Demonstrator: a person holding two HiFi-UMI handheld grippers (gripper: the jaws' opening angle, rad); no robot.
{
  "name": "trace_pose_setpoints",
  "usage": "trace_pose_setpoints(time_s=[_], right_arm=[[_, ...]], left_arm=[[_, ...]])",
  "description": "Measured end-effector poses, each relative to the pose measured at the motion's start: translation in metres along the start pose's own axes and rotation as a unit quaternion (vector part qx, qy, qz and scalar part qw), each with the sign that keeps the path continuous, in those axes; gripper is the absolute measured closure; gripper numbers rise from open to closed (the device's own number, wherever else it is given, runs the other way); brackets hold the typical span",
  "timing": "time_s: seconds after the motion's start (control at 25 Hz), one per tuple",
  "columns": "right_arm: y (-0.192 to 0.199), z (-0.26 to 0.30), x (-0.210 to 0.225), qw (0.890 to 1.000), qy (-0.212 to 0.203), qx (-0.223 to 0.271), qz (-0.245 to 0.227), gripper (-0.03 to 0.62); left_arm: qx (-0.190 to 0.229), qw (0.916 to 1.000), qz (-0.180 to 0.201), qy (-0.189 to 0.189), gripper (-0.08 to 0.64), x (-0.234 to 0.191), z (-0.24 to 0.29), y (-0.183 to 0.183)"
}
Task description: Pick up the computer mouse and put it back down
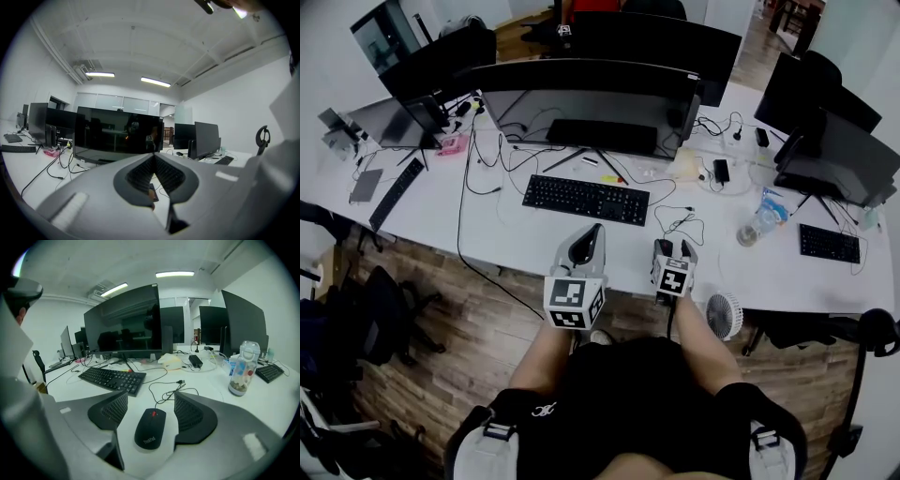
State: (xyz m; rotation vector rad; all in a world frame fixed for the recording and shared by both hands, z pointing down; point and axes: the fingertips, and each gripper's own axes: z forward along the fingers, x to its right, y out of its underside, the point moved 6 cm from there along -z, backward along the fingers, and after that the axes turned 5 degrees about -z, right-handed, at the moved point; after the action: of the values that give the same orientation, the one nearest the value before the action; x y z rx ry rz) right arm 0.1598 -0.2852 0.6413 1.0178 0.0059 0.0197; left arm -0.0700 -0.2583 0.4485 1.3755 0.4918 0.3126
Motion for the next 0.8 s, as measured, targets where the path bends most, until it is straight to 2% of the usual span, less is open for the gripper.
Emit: trace_pose_setpoints(time_s=[0.4,0.56,0.8], right_arm=[[0.057,0.030,0.008,0.994,0.020,-0.094,0.046,0.281],[0.059,0.038,0.002,0.993,0.001,-0.097,0.070,0.282],[0.065,0.052,-0.010,0.991,-0.013,-0.120,0.063,0.284]], left_arm=[[-0.002,0.9999,0.002,0.011,0.509,-0.010,0.000,0.001],[-0.002,0.9999,-0.006,0.015,0.509,-0.016,-0.003,0.000],[-0.002,0.9999,-0.007,0.011,0.509,-0.028,-0.004,0.000]])
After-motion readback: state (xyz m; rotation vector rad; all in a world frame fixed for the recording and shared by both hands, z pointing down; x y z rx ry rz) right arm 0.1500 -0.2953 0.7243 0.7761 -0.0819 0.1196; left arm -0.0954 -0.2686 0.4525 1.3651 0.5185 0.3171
